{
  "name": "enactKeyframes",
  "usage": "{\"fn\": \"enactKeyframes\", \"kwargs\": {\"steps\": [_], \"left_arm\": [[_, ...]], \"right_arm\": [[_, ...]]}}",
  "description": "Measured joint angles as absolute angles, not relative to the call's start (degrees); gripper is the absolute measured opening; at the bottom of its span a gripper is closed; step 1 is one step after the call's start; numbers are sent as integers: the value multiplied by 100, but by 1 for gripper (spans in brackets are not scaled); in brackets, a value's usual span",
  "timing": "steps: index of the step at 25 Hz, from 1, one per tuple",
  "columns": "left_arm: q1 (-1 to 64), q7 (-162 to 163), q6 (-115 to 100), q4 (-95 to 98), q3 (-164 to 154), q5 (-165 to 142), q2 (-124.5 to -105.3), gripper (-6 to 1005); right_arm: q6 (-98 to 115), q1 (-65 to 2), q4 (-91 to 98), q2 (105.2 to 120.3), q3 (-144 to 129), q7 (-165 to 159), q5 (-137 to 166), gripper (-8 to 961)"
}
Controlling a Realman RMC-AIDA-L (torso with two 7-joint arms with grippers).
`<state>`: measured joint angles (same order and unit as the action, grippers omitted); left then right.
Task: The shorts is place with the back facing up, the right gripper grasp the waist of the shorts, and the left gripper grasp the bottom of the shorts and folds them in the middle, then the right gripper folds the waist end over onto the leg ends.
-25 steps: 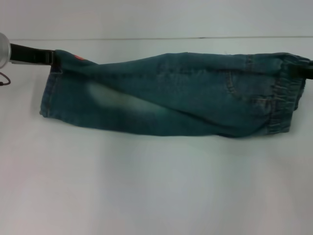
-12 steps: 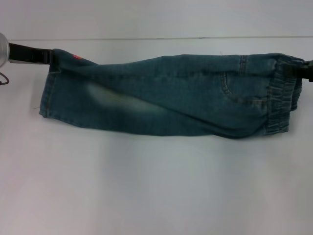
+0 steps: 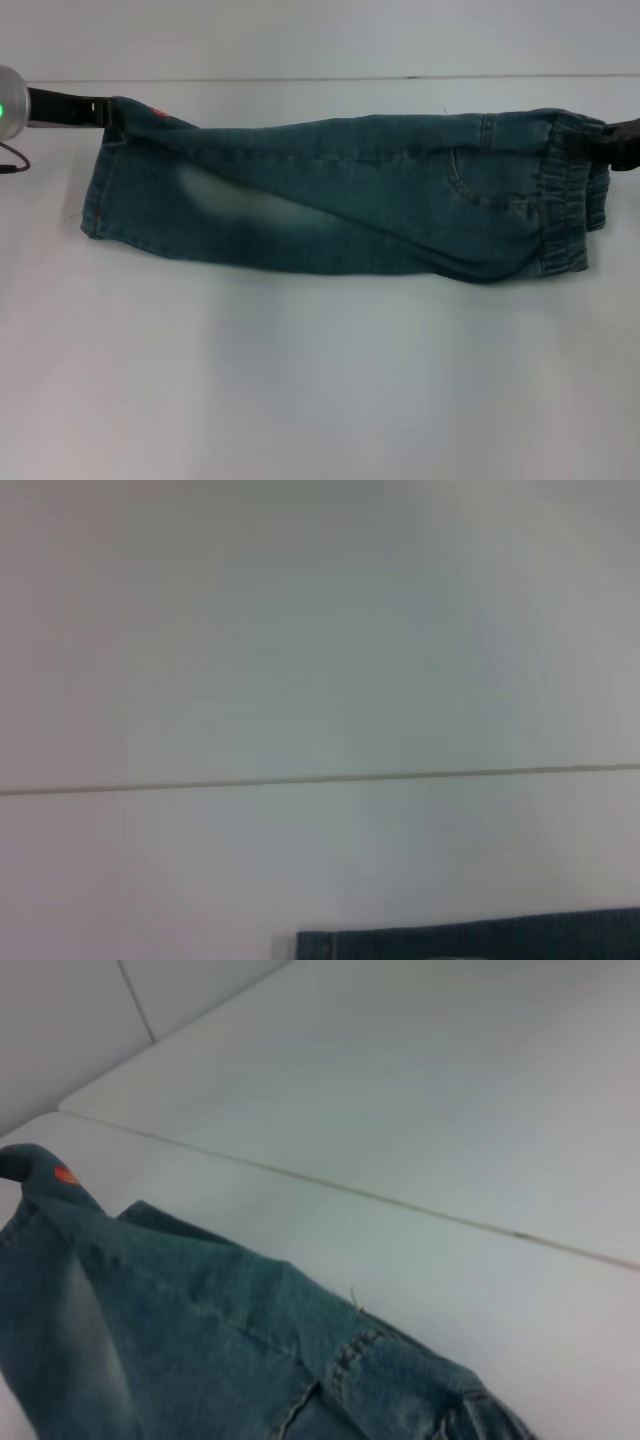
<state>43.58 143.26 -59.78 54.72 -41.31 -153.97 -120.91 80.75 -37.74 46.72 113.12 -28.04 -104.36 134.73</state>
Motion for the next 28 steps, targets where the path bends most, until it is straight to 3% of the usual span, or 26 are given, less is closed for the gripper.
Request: {"fn": "enactKeyframes", "kwargs": {"steps": [7, 11, 16, 18, 19, 24, 26, 28], "left_arm": [[4397, 14631, -5687, 5324, -4078, -15314, -12098, 99], [4425, 14799, -5622, 5340, -4080, -15307, -12107, 166], [4477, 14840, -5603, 5352, -4080, -15301, -12114, 250], [4486, 14842, -5561, 5346, -4100, -15301, -12137, 283], [4486, 14840, -5535, 5341, -4113, -15301, -12152, 322], [4476, 14787, -5497, 5330, -4159, -15301, -12212, 519], [4459, 14778, -5516, 5340, -4210, -15301, -12225, 756], [4439, 14734, -5596, 5357, -4310, -15298, -12232, 813]], "right_arm": [[7596, -3730, 4489, 11324, -2821, -10099, 13300, 60], [7488, -3733, 4453, 11317, -2853, -10008, 13275, 61], [7367, -3728, 4449, 11290, -2857, -10044, 13267, 265], [7303, -3718, 4449, 11285, -2857, -10073, 13277, 411], [7256, -3710, 4453, 11283, -2857, -10112, 13290, 484], [7039, -3683, 4527, 11236, -2863, -10596, 13569, 606], [7026, -3650, 4581, 11218, -2864, -10671, 13630, 655], [7089, -3566, 4732, 11229, -2849, -10663, 13594, 704]]}}
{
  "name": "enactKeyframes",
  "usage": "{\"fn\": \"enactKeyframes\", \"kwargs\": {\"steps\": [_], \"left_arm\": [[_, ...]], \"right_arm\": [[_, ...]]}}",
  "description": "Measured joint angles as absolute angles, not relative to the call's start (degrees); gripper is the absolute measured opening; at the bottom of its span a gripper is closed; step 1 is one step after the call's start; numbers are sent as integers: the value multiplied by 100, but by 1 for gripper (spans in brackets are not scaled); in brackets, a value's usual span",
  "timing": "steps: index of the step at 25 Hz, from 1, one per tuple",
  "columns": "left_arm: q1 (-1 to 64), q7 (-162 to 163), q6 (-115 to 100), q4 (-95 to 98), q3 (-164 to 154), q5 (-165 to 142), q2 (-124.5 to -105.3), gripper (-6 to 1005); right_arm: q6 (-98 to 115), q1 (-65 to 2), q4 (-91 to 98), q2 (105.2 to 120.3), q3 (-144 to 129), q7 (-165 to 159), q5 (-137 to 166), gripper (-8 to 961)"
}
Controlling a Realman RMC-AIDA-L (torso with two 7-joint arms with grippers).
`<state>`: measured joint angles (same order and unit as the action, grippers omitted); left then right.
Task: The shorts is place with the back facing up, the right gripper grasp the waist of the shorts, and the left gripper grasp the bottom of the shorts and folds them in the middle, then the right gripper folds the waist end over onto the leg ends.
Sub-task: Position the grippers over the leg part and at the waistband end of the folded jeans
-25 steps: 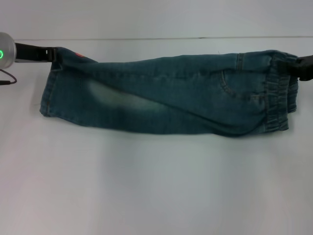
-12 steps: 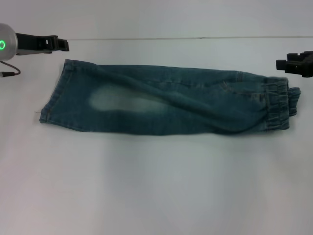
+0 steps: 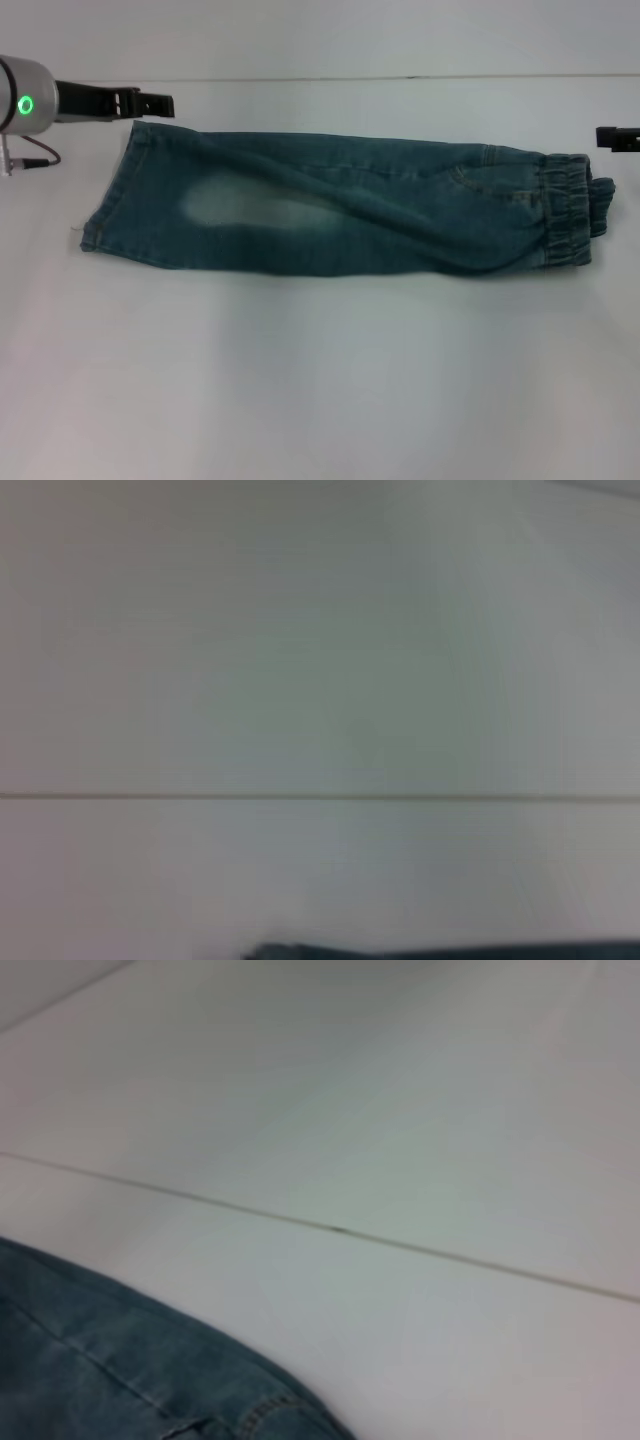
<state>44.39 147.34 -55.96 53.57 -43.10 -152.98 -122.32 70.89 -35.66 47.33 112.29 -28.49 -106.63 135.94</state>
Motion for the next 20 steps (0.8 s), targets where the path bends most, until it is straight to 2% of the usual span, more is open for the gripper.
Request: {"fn": "enactKeyframes", "kwargs": {"steps": [4, 7, 10, 14, 20], "left_arm": [[4349, 14069, -6070, 5373, -4383, -14781, -12246, 926], [4161, 13000, -6752, 5366, -4345, -13754, -12247, 927], [3871, 11862, -7553, 5322, -4327, -12790, -12230, 927], [3566, 10940, -8599, 5214, -4245, -12116, -12175, 927], [3452, 10219, -9642, 5014, -4068, -11959, -12150, 926]], "right_arm": [[7461, -3280, 5169, 11269, -2827, -10621, 13212, 825], [7828, -2995, 5379, 11277, -2825, -10524, 12852, 921], [8126, -2626, 5422, 11323, -2818, -10159, 12407, 917], [8297, -2068, 5488, 11519, -2744, -9582, 11737, 911], [8450, -1439, 5434, 11951, -2382, -7970, 11188, 898]]}}
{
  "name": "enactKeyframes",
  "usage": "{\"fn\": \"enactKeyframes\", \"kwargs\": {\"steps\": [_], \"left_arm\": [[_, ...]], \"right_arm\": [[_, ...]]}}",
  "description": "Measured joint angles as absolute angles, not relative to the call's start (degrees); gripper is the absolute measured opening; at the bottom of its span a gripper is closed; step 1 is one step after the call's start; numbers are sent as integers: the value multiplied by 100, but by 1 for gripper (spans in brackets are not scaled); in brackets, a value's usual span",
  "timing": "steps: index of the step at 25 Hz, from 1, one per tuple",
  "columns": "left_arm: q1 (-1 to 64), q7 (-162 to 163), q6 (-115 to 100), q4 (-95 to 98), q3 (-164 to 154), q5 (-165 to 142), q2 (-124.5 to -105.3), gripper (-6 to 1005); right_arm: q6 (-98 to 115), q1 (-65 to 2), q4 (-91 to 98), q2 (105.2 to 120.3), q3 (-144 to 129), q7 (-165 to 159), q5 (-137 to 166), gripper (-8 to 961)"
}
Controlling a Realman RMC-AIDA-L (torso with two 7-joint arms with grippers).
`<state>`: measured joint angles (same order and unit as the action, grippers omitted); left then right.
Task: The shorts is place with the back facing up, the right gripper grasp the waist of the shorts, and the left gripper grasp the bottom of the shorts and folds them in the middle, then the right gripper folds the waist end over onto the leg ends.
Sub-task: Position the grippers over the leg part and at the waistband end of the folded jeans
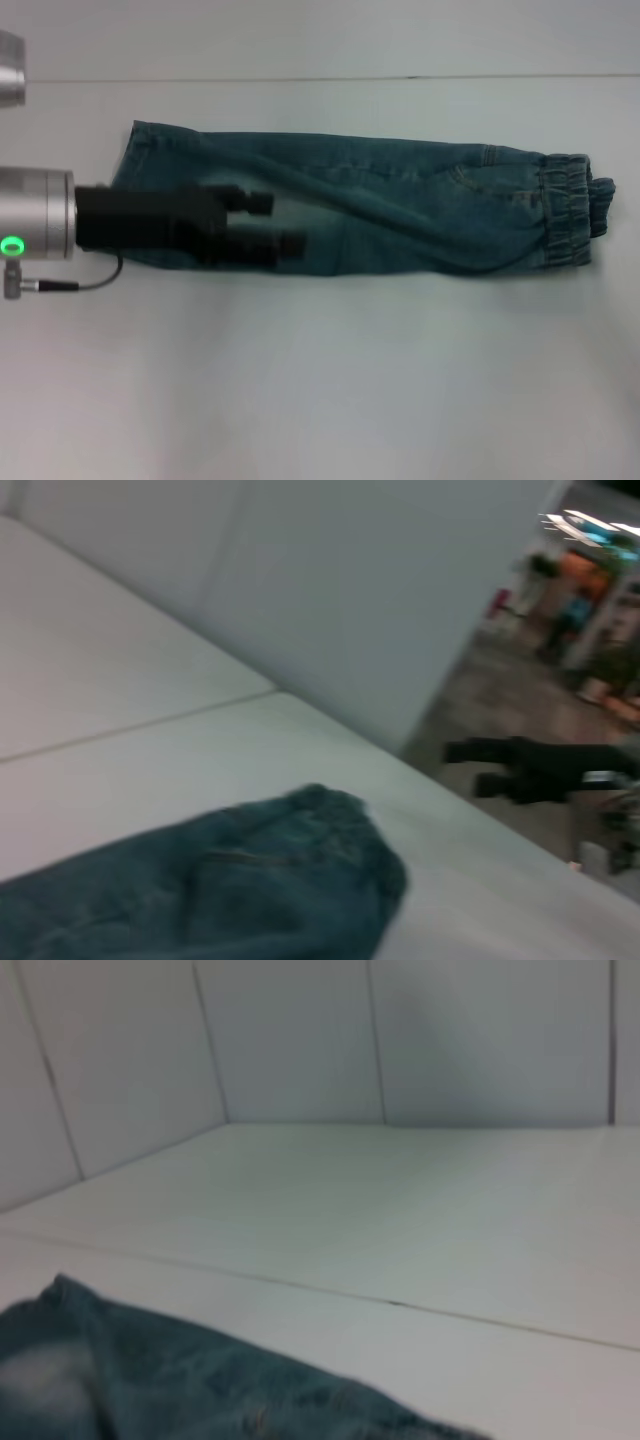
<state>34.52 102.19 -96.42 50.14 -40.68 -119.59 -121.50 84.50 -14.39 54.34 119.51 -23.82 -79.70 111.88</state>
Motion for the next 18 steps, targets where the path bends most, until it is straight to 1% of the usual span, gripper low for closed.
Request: {"fn": "enactKeyframes", "kwargs": {"steps": [2, 6, 10, 18], "left_arm": [[3450, 10126, -9739, 4924, -4085, -11972, -12144, 926], [3465, 10028, -9723, 4794, -4134, -12021, -12128, 927], [3466, 10002, -9697, 4790, -4172, -12033, -12128, 926], [3456, 9889, -9650, 4643, -4174, -12102, -12139, 926]], "right_arm": [[8493, -1347, 5180, 11967, -2363, -7635, 11189, 894], [8535, -1336, 4457, 11905, -2394, -6859, 11226, 885], [8430, -1325, 4121, 11953, -2372, -6258, 11229, 876], [8030, -1413, 3771, 11951, -2371, -5654, 11227, 859]]}}
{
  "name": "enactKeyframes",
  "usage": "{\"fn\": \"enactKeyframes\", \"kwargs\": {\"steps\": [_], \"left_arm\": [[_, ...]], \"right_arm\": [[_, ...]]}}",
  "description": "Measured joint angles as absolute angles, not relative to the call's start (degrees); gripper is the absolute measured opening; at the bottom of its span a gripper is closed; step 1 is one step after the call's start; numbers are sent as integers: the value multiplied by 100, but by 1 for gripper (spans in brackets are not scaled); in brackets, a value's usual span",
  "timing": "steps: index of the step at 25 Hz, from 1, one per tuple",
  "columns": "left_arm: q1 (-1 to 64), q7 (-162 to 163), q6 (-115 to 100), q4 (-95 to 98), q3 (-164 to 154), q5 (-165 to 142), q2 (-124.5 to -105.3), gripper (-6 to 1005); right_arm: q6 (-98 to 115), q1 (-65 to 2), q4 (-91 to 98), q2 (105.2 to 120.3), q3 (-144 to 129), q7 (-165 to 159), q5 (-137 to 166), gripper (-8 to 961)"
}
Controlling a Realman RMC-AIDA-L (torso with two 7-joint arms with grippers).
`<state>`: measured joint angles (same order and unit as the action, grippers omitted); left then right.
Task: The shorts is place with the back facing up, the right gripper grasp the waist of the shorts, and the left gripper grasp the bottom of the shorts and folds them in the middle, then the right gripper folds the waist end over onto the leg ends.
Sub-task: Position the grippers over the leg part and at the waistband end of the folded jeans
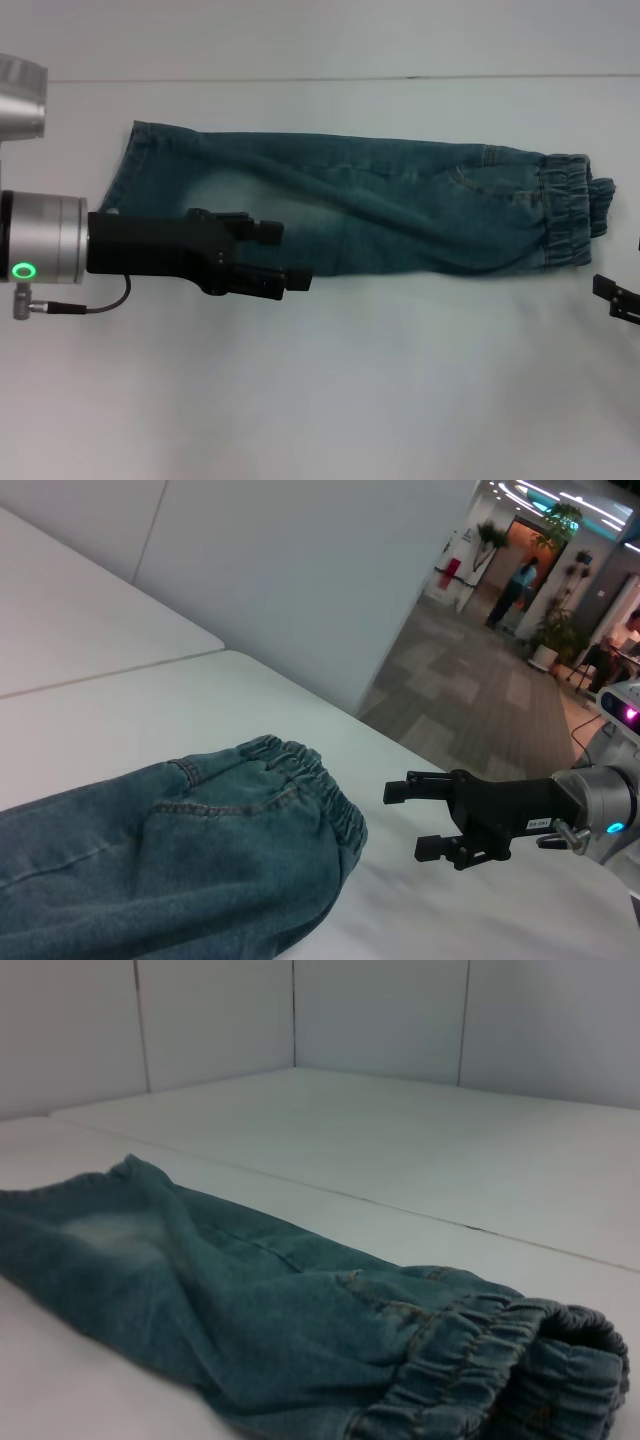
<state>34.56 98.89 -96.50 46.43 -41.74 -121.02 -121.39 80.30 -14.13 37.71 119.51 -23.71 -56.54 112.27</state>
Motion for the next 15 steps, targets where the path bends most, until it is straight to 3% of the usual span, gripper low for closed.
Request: {"fn": "enactKeyframes", "kwargs": {"steps": [15], "left_arm": [[3511, 9892, -9550, 4631, -4197, -12061, -12242, 926]], "right_arm": [[7147, -2209, 3276, 11940, -2557, -5723, 11879, 827]]}}
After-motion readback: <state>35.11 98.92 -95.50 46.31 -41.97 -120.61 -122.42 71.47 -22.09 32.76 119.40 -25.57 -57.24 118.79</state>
